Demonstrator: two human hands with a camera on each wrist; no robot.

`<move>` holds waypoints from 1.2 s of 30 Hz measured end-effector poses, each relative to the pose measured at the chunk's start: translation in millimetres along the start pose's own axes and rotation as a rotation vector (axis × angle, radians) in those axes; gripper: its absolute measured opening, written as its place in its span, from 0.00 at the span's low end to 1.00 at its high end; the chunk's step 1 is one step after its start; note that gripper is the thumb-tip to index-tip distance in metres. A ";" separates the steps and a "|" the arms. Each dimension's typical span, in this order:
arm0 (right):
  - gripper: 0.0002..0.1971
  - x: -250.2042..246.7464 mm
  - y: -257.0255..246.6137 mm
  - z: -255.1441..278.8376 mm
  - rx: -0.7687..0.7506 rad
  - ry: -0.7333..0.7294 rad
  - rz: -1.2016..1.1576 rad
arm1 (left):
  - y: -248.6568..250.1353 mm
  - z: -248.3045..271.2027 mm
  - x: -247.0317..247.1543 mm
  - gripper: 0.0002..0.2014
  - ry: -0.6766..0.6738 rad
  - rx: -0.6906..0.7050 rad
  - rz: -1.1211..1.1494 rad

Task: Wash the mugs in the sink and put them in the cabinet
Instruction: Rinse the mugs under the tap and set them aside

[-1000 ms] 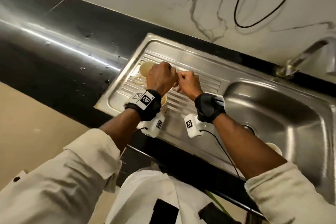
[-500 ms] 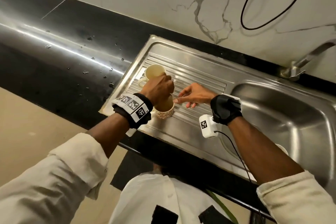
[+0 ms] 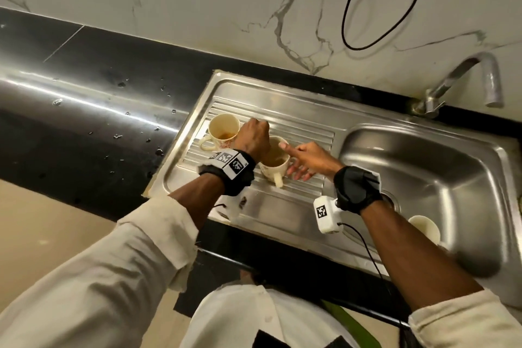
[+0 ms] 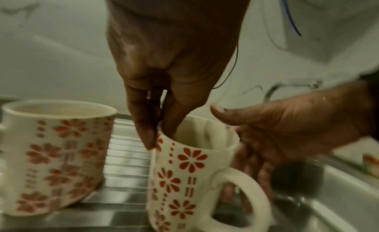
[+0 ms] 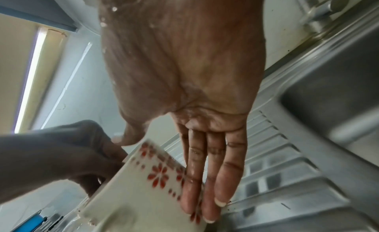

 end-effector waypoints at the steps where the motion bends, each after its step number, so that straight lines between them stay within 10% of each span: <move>1: 0.32 -4.3 -0.7 2.4 0.001 0.033 0.010 | 2.5 -2.9 -1.6 0.14 -0.003 -0.064 0.059; 10: 0.20 -68.3 21.0 34.8 0.140 0.403 0.042 | 56.9 -33.6 10.2 0.14 -0.138 -0.226 0.380; 21: 0.25 -195.3 99.3 127.1 0.395 1.008 -0.014 | 226.6 -40.5 47.6 0.25 -0.294 0.196 0.389; 36: 0.39 -273.0 156.5 174.9 0.469 1.076 0.275 | 429.8 -82.1 62.3 0.14 -0.119 0.431 0.249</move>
Point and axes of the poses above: each hand's wrist, its own z-axis away from the middle knuckle, its own x-axis out of the palm, y = z × x, the point moved 10 cm from there along -z, towards the middle knuckle, and after that the axes turned 12 degrees about -x, right-handed, at the moved point
